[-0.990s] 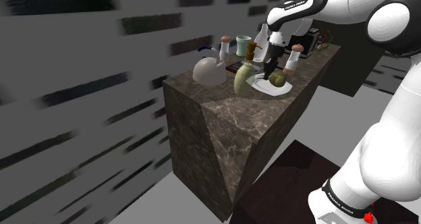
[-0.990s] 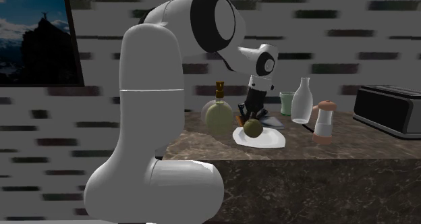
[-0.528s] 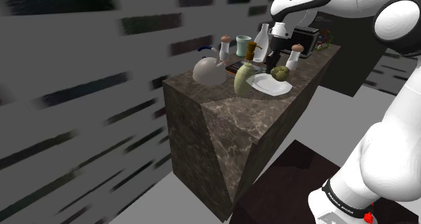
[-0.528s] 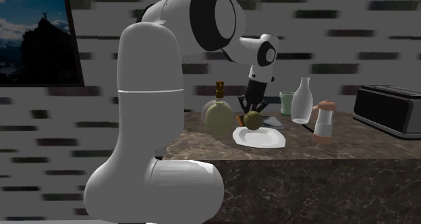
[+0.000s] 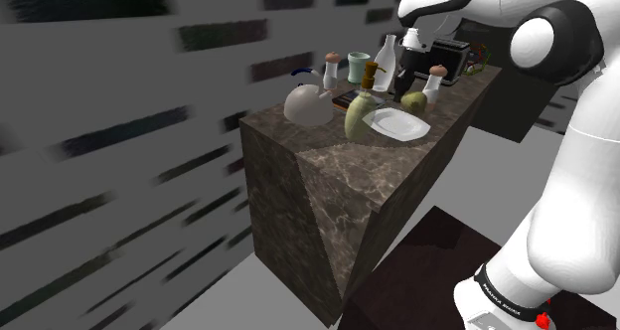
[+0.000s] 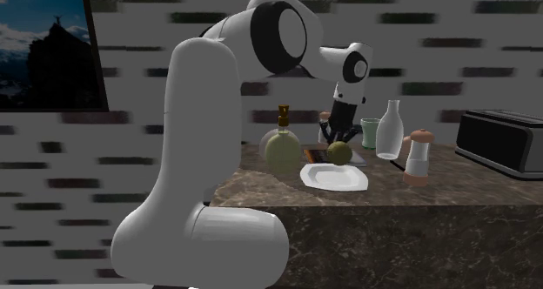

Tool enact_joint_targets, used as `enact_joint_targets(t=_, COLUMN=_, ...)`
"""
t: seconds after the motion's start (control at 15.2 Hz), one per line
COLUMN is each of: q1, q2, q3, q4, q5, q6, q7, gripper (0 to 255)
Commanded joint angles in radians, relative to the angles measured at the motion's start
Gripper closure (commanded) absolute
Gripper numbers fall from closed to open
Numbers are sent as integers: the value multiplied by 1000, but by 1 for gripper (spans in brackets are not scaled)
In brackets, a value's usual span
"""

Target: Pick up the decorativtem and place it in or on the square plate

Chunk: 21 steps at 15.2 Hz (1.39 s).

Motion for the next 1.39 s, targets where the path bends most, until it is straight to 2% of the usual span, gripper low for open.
enact_joint_targets(t=0.0, q1=-4, q2=11, q3=1, q4=-11, q5=7, q6=19, q7=-10, gripper=255)
enact_joint_targets(t=0.66, q1=-3, q2=42, q3=10, q4=-107, q5=33, q6=136, q7=-41, gripper=255)
enact_joint_targets(t=1.19, q1=-3, q2=42, q3=10, q4=-107, q5=33, q6=136, q7=-41, gripper=255)
enact_joint_targets(t=1.25, q1=-3, q2=42, q3=10, q4=-107, q5=33, q6=136, q7=-41, gripper=0)
enact_joint_targets(t=1.32, q1=-3, q2=42, q3=10, q4=-107, q5=33, q6=136, q7=-41, gripper=0)
